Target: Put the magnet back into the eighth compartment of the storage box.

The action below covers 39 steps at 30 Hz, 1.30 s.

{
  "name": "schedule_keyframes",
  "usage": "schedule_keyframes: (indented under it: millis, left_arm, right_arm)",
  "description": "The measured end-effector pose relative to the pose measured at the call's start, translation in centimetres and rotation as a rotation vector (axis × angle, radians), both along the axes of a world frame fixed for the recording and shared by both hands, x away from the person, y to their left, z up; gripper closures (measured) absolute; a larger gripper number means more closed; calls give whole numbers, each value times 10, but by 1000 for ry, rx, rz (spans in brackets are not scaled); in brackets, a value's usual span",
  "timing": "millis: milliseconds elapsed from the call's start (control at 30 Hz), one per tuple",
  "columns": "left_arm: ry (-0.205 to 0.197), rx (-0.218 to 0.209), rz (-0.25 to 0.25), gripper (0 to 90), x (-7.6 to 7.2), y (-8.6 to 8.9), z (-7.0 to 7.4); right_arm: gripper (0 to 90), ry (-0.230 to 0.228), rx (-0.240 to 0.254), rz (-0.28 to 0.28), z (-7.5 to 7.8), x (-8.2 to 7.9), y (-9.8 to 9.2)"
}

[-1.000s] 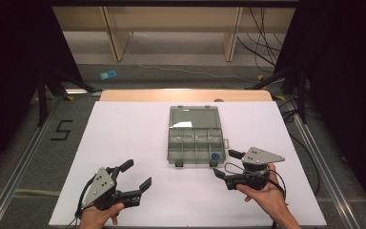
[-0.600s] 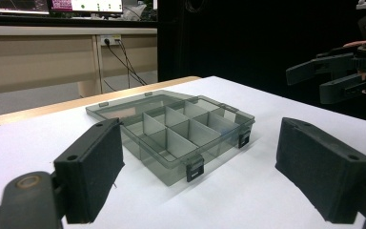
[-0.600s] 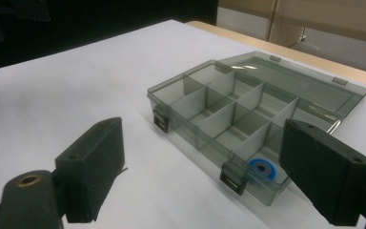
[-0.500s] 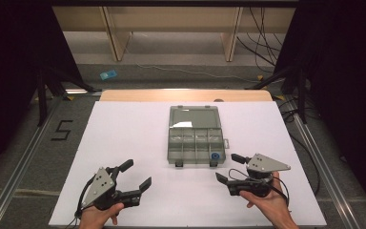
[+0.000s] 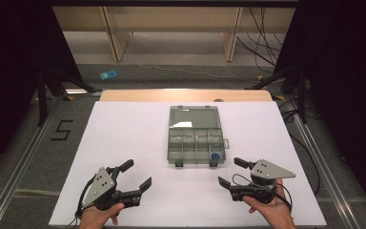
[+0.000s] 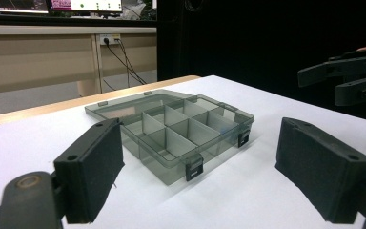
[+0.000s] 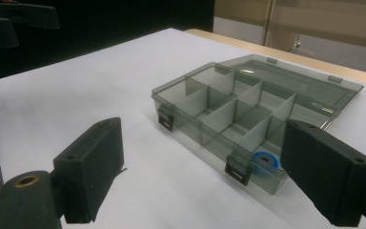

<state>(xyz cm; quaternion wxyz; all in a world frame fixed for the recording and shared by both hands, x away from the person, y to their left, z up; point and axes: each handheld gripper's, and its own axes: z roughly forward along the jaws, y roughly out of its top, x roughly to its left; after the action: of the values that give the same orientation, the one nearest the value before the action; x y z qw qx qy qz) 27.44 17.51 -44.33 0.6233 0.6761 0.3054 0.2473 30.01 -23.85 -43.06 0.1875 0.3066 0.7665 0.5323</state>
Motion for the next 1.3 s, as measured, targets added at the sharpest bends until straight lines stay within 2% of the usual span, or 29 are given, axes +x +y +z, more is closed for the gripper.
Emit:
schedule_keyframes:
  millis: [67,133,167,233,300,333,367,400,467,533,733,800,833,1133,1300]
  left_arm:
    - [0,2,-1,158,0,0,0]
    - [2,1,0,158,0,0,0]
    - [-1,2,-1,159,0,0,0]
    - [0,0,-1,158,0,0,0]
    - [0,2,-1,159,0,0,0]
    - [0,2,-1,158,0,0,0]
    - [0,2,-1,159,0,0,0]
    - [1,1,0,159,0,0,0]
    - [1,0,0,159,0,0,0]
    - [2,-2,0,158,0,0,0]
    - [2,-1,0,158,0,0,0]
    - [0,0,-1,158,0,0,0]
    - [1,0,-1,158,0,0,0]
    - [5,-4,-1,158,0,-1,0]
    - [4,-4,-1,158,0,-1,0]
  right_arm:
    - [159,26,2,2,0,-2,0]
    - [159,25,6,9,-1,-2,-1]
    - [159,3,4,1,-1,-2,-1]
    - [159,24,10,3,-1,-4,-1]
    - [158,27,8,-5,-2,-6,-2]
    - [158,21,3,-7,-3,-6,-3]
    - [158,-5,4,-5,-4,-5,-3]
    - [158,20,3,-5,-4,-7,-4]
    - [158,27,16,-3,-6,-8,-3]
    - [158,38,0,-4,-6,-9,-4]
    - [158,29,-1,-13,-6,-14,-7]
    - [158,32,15,-7,-7,-15,-6]
    - [158,31,4,-7,-6,-15,-7]
    - [158,9,10,-24,-7,-14,-8]
    - [158,18,7,-14,-6,-14,-8]
